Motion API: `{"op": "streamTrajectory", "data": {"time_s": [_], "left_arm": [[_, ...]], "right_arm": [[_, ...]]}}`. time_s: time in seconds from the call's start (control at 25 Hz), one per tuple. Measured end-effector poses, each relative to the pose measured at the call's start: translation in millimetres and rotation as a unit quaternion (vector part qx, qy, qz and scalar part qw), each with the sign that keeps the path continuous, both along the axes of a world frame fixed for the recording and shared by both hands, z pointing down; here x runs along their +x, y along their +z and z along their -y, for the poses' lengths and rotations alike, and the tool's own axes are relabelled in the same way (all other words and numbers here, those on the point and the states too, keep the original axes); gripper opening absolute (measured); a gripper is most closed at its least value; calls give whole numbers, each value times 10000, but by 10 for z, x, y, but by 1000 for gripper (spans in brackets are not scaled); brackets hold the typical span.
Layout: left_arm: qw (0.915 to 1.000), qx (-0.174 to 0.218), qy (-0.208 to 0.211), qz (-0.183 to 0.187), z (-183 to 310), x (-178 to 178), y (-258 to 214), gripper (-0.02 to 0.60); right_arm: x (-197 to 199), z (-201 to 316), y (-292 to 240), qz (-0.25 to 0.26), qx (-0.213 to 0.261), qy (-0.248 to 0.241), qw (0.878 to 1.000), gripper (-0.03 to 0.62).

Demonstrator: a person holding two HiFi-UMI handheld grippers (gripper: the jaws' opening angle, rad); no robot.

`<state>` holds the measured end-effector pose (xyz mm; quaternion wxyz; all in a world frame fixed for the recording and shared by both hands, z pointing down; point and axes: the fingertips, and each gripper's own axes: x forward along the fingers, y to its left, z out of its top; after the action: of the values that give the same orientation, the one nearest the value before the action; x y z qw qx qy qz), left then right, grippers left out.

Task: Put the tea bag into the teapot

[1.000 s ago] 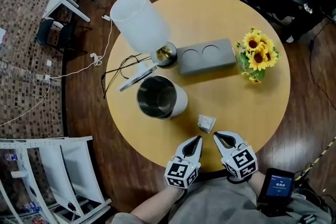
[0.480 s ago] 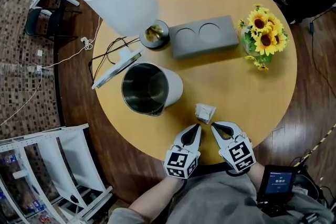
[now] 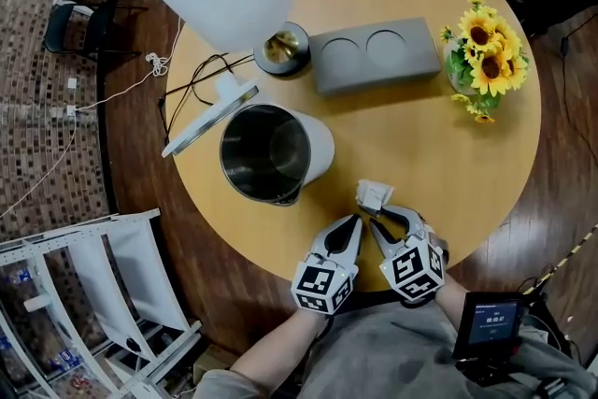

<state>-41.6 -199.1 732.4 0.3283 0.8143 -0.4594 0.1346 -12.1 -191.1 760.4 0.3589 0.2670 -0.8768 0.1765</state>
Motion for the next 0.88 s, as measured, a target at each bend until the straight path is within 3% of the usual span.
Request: {"op": "streamTrajectory", "data": {"time_s": [0.24, 0.52, 0.88], "left_arm": [[10000, -14, 6, -35, 21, -16, 17, 2], [9999, 117, 61, -73, 54, 30, -151, 2], [9958, 877, 171, -176, 233, 240, -901, 2]], "right_arm": [[2, 58, 49, -204, 97, 46, 9997, 41], [69, 135, -150, -166, 292, 150, 9993, 25], [270, 382, -1024, 72, 1135, 390, 9927, 21]]}}
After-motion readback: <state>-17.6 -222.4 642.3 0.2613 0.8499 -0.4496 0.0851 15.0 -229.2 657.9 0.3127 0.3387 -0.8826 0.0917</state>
